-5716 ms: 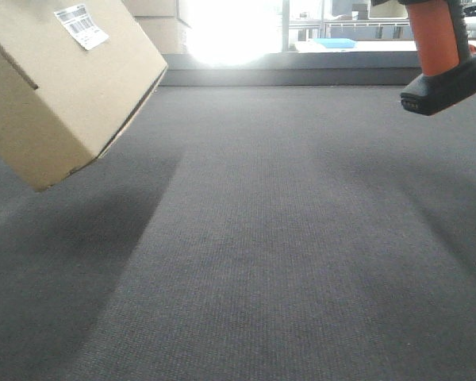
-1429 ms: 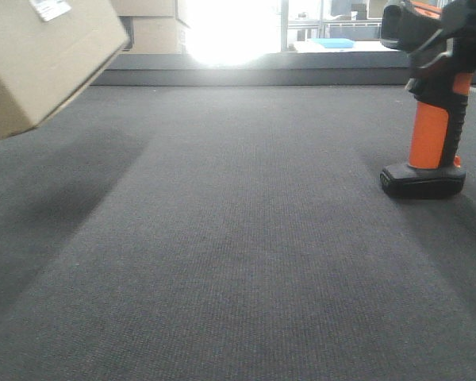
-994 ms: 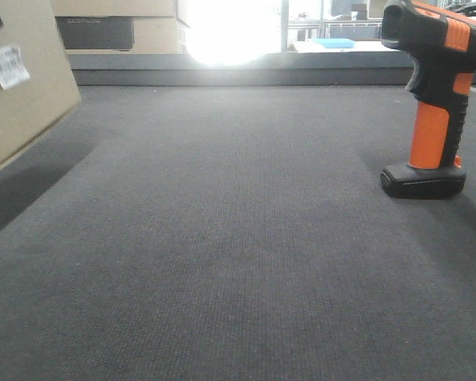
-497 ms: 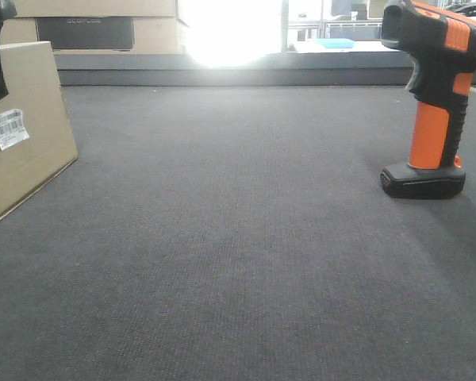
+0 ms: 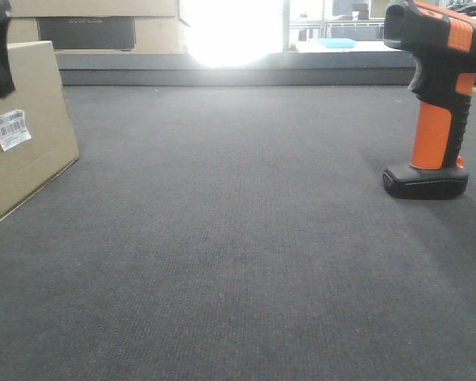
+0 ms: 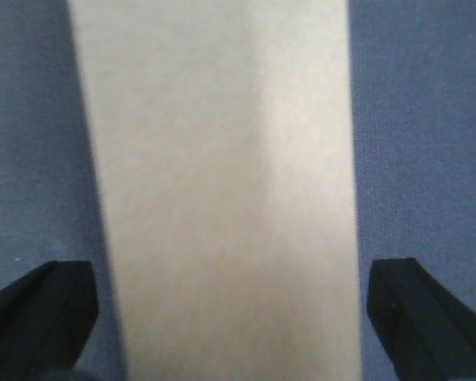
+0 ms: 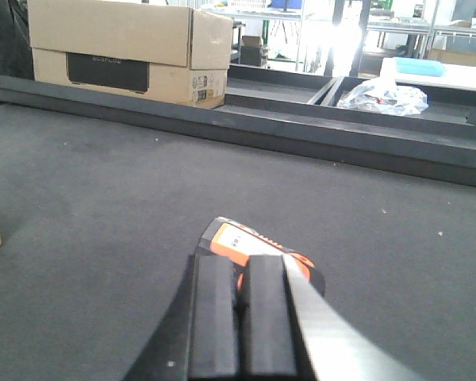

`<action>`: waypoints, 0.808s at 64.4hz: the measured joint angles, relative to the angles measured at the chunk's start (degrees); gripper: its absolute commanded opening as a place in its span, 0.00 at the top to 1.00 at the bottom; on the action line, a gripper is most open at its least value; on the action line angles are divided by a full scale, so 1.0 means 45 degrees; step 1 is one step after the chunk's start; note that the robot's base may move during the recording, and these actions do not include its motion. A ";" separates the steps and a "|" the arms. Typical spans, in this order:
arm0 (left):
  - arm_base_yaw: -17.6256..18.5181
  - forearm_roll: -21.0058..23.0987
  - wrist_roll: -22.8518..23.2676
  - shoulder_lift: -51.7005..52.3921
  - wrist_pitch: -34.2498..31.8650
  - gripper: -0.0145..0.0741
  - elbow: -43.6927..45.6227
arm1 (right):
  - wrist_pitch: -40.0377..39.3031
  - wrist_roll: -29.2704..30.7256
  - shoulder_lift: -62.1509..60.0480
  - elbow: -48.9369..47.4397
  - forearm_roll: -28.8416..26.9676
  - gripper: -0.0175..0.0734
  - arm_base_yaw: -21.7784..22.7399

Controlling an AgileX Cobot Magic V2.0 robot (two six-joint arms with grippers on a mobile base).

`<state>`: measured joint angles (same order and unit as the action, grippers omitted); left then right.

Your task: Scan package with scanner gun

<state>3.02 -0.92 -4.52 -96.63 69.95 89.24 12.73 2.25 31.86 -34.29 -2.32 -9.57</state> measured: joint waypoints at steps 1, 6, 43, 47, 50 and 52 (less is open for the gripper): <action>0.0000 0.0000 0.0000 0.0090 0.0000 0.19 0.0000 | 0.0091 0.0000 0.0077 -0.0069 0.0024 0.99 0.0065; 0.0000 0.0000 0.0000 0.0647 0.0000 0.22 0.0000 | 0.0547 0.0000 0.0283 -0.0312 0.0074 0.99 0.0601; 0.0000 0.0025 0.0000 0.7789 -0.4202 0.96 -0.4640 | 0.1749 -0.0267 0.0523 -0.0392 0.0143 0.99 0.2813; 0.0000 0.0025 0.0000 0.8672 -0.4941 0.96 -0.5570 | 0.1898 -0.0267 0.0523 -0.0392 0.0143 0.99 0.2813; 0.0000 0.0025 0.0000 0.9389 -0.5531 0.96 -0.6322 | 0.1983 -0.0267 0.0490 -0.0392 0.0143 0.99 0.2813; 0.0000 0.0025 0.0000 0.9803 -0.5896 0.96 -0.6871 | 0.2014 -0.0267 0.0420 -0.0392 0.0143 0.99 0.2813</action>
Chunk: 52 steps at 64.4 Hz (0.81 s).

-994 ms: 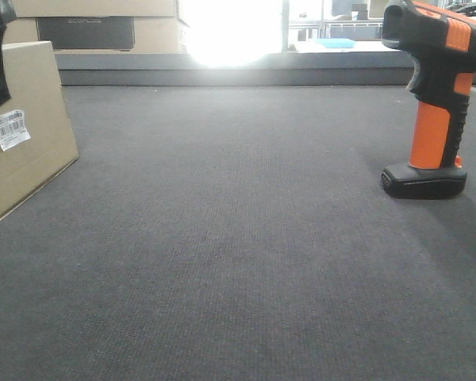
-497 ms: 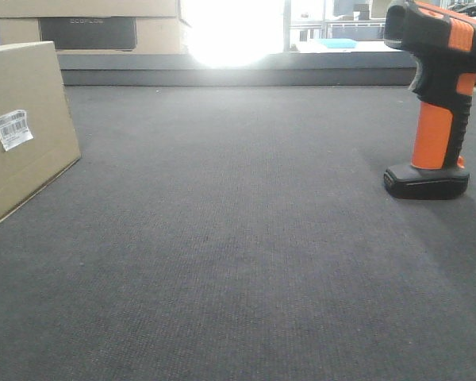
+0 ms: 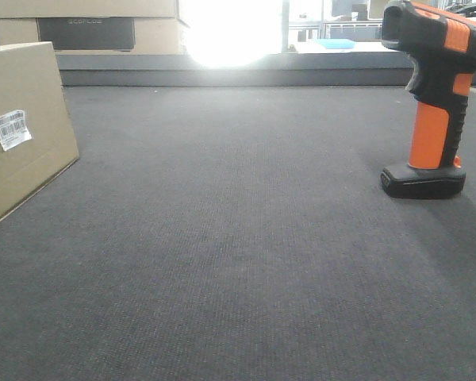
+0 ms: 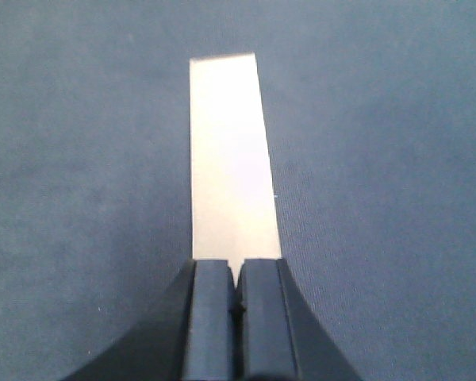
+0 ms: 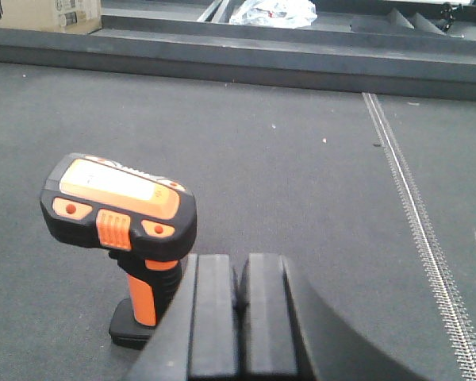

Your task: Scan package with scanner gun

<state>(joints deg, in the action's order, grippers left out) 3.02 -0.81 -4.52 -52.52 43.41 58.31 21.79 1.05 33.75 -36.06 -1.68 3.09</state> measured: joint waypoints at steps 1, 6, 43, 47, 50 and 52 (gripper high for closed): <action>0.0000 0.0000 0.0000 0.0312 -0.0269 0.96 -0.0338 | 0.0000 0.0000 -0.0062 0.0000 0.0000 0.99 0.0000; 0.0000 0.0000 0.0000 0.1674 -0.1408 0.96 -0.1667 | 0.0021 0.0000 -0.0494 0.0203 0.0000 0.99 0.0000; 0.0000 0.0545 0.0000 0.8298 -0.4850 0.96 -0.6623 | 0.0533 0.0000 -0.7115 0.2821 -0.0031 0.99 0.0000; 0.0000 0.0581 0.0000 0.8441 -0.4871 0.96 -0.6702 | 0.0618 0.0000 -0.7352 0.2871 -0.0031 0.99 0.0000; 0.0000 0.0581 0.0000 0.8494 -0.4871 0.96 -0.6729 | 0.0667 0.0000 -0.7421 0.2926 -0.0058 0.99 0.0000; 0.0000 0.0581 0.0000 0.8494 -0.4871 0.96 -0.6729 | 0.0669 0.0000 -0.7421 0.2926 -0.0058 0.99 0.0000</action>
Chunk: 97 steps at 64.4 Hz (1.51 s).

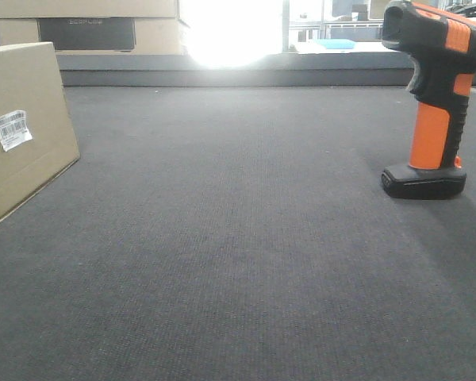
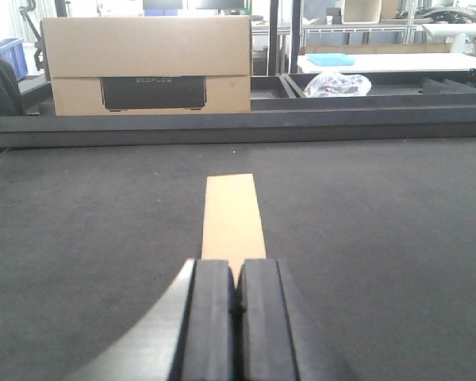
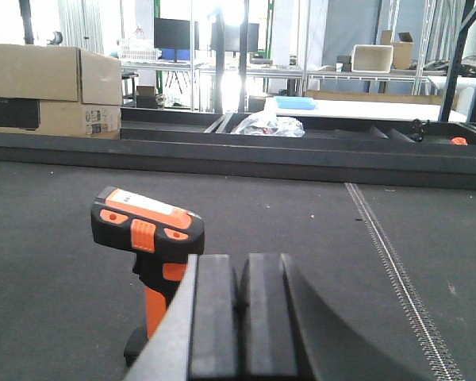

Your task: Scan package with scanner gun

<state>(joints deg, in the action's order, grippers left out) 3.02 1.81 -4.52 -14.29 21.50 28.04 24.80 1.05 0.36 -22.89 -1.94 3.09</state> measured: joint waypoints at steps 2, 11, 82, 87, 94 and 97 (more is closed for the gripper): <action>0.0000 0.0000 0.0000 0.0019 -0.0030 0.96 -0.0024 | 0.0000 0.0000 0.0000 0.0000 0.0000 0.99 0.0000; 0.0000 0.0000 0.0000 0.0019 -0.0030 0.96 -0.0024 | 0.0149 0.0000 -0.0022 0.0000 0.0000 0.99 0.0000; -0.0262 -0.0764 0.0387 0.3027 -0.3548 0.96 -0.5281 | 0.0197 0.0000 -0.0022 0.0000 -0.0024 0.99 0.0000; -0.0263 -0.0764 0.0387 0.3079 -0.4088 0.96 -0.5961 | 0.0197 0.0000 -0.0022 0.0000 -0.0024 0.99 0.0000; -0.0284 -0.0764 0.0387 0.3086 -0.4282 0.96 -0.6214 | 0.0197 0.0000 -0.0022 0.0000 -0.0024 0.99 0.0000; -0.0284 -0.0764 0.0387 0.3086 -0.4433 0.96 -0.6239 | 0.0197 0.0000 -0.0022 0.0000 -0.0024 0.99 0.0000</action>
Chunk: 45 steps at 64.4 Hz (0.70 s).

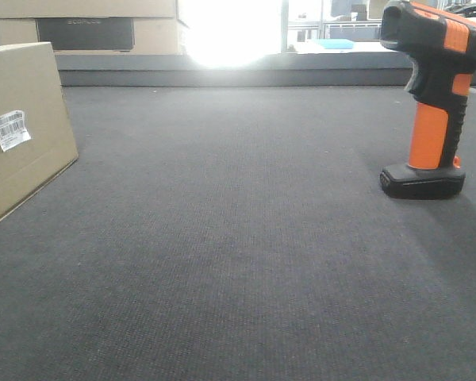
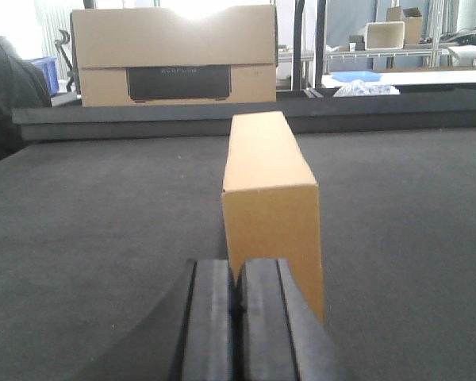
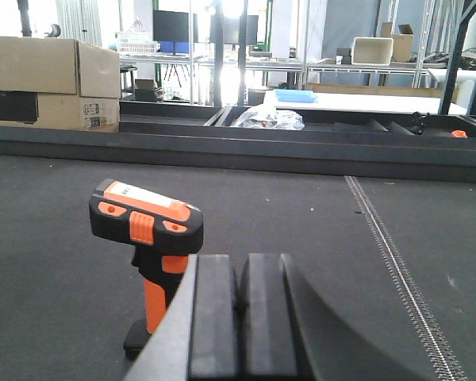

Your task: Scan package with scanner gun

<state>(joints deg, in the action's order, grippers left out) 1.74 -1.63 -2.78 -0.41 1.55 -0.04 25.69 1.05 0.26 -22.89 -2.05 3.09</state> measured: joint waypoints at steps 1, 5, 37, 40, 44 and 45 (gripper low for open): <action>0.0000 0.0000 0.0000 0.0000 -0.0062 0.96 -0.0018 | 0.0000 0.0000 0.0000 0.0000 0.0000 0.99 0.0000; 0.0000 0.0000 0.0000 0.0000 -0.0260 0.96 -0.0018 | 0.0000 0.0000 0.0000 0.0000 0.0000 0.99 0.0000; 0.0000 0.0024 0.0000 0.0000 -0.0413 0.96 -0.0018 | 0.0000 0.0000 0.0000 0.0000 0.0000 0.99 0.0000; 0.0000 0.0024 0.0000 0.0000 -0.0344 0.96 -0.0018 | 0.0000 0.0000 0.0000 0.0000 0.0000 0.99 0.0000; 0.0000 0.0024 0.0000 0.0000 -0.0413 0.96 -0.0018 | 0.0000 0.0000 0.0000 0.0000 0.0000 0.99 0.0000; 0.0000 0.0024 0.0000 0.0000 -0.0413 0.96 -0.0018 | 0.0000 0.0000 0.0000 0.0000 0.0000 0.99 0.0000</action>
<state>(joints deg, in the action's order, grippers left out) 1.74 -1.53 -2.78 -0.41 -0.31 -0.12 25.69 1.05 0.26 -22.89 -2.05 3.09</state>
